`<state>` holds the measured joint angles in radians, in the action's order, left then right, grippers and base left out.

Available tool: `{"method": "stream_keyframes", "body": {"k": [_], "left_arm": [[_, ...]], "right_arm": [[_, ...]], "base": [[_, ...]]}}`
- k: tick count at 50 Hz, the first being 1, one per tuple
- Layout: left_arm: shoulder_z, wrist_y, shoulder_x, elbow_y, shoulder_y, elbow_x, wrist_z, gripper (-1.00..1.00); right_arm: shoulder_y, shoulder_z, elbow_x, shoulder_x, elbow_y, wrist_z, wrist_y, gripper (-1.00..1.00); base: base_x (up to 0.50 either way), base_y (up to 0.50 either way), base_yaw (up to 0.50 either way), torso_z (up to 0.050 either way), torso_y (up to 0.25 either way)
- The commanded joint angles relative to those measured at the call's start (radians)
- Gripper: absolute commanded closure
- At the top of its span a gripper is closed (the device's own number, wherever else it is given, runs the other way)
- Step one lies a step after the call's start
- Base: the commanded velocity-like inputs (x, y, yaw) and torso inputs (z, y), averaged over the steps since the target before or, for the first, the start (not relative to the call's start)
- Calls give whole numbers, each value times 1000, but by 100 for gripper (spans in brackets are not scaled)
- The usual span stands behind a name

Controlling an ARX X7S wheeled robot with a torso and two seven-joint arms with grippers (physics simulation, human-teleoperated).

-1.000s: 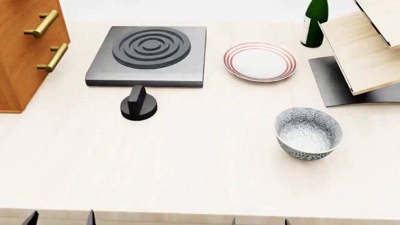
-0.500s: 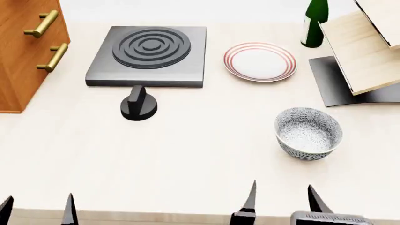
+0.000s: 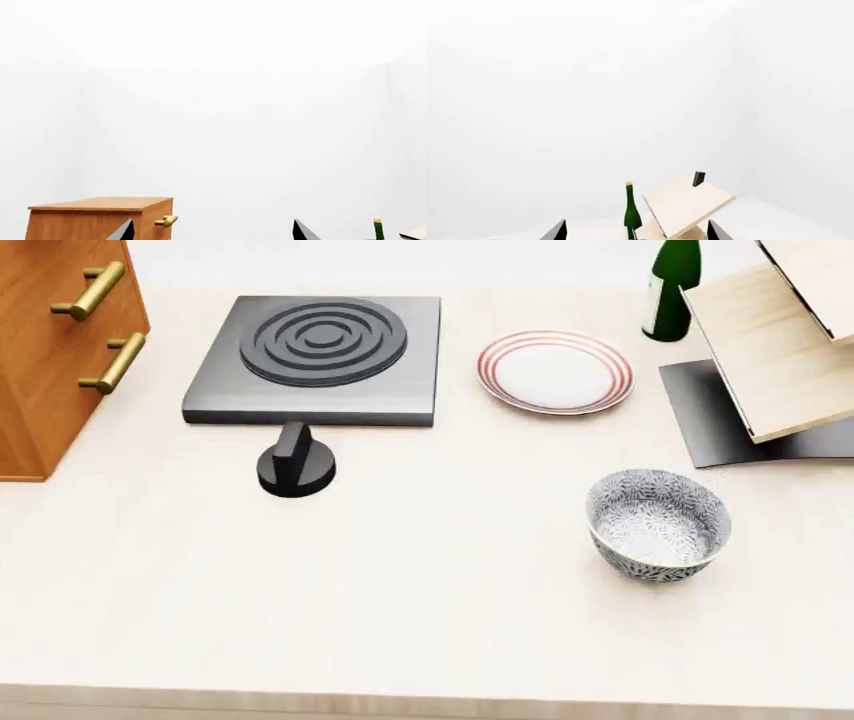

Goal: Put the bowl on the stove.

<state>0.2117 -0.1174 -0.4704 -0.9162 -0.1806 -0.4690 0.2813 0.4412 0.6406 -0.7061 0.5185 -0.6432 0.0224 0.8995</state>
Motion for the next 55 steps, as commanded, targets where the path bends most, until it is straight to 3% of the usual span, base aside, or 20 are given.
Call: {"method": "stream_keyframes", "body": {"k": [1,8,13,55], "left_arm": [[58,325,-419,-130,-230,-83,357,-100],[167,523,-592,-130,-452,-23,545,-100],[220,587,-646,-129,-542,6,614,-100],[215,578,-673,-115,-549,12,655,-100]], "right_arm": [[47,434,-229,118,-62,-47,188,-100],[35,573,-287,139,-43,-59,220,-100],[25,592,-285,129,-42,-67,210,-100],[-28,479,-221,74,-56,-100,138,-100]], "base": [[0,0,0,0,0],[0,0,0,0,0],[0,0,0,0,0],[0,486,0,0,0]]}}
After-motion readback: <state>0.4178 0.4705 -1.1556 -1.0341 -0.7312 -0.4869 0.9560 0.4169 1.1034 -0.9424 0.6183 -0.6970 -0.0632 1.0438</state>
